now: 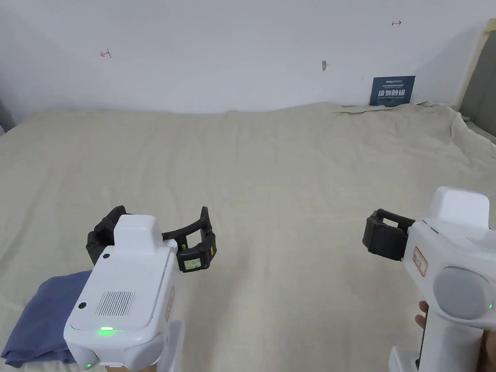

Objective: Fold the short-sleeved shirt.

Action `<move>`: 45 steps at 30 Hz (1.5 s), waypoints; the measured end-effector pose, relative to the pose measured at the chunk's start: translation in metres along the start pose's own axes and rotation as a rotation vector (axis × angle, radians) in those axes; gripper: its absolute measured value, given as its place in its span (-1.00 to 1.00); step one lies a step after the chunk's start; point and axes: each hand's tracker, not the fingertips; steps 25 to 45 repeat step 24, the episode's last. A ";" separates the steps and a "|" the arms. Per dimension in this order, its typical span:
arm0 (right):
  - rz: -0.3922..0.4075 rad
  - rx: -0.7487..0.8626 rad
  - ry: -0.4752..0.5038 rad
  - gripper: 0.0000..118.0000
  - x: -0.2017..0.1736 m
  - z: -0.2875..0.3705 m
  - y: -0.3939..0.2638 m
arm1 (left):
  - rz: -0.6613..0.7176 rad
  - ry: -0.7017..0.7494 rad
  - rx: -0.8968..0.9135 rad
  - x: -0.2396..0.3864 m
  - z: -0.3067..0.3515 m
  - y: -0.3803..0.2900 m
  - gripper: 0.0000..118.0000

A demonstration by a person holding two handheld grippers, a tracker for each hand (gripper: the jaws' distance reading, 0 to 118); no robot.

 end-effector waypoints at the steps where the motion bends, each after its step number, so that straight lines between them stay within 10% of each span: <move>1: -0.001 0.017 0.008 0.83 0.001 0.001 -0.001 | 0.000 0.001 0.001 0.000 0.000 0.000 1.00; 15: 0.072 0.401 0.100 0.83 0.013 0.005 -0.021 | -0.005 0.005 0.012 0.000 0.003 0.001 1.00; 45: 0.097 0.463 0.106 0.83 0.016 0.010 -0.023 | -0.002 0.009 0.020 0.000 0.004 0.001 1.00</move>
